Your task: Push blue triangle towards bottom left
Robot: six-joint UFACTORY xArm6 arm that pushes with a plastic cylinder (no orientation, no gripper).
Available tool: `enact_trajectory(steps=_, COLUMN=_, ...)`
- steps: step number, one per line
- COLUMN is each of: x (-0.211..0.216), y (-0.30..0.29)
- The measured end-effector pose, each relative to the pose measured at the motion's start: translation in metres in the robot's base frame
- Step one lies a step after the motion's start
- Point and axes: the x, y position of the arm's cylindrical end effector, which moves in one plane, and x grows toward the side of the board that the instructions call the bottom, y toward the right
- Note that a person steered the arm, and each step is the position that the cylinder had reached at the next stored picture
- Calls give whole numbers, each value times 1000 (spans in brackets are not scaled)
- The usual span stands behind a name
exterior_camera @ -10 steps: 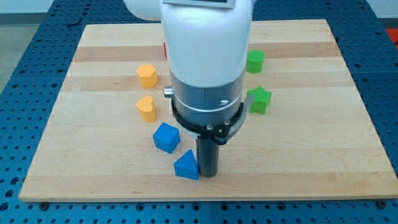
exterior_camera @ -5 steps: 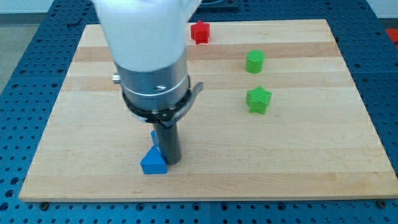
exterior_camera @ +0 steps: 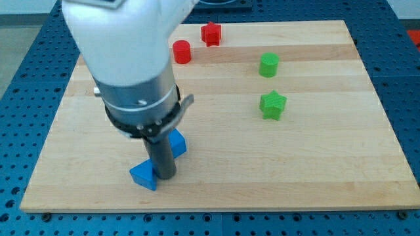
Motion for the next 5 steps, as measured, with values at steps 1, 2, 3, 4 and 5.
enact_trajectory(steps=1, x=-10, y=-16)
enact_trajectory(steps=2, x=-2, y=-20)
enact_trajectory(steps=3, x=23, y=-20)
enact_trajectory(steps=4, x=42, y=-20)
enact_trajectory(steps=5, x=42, y=-35)
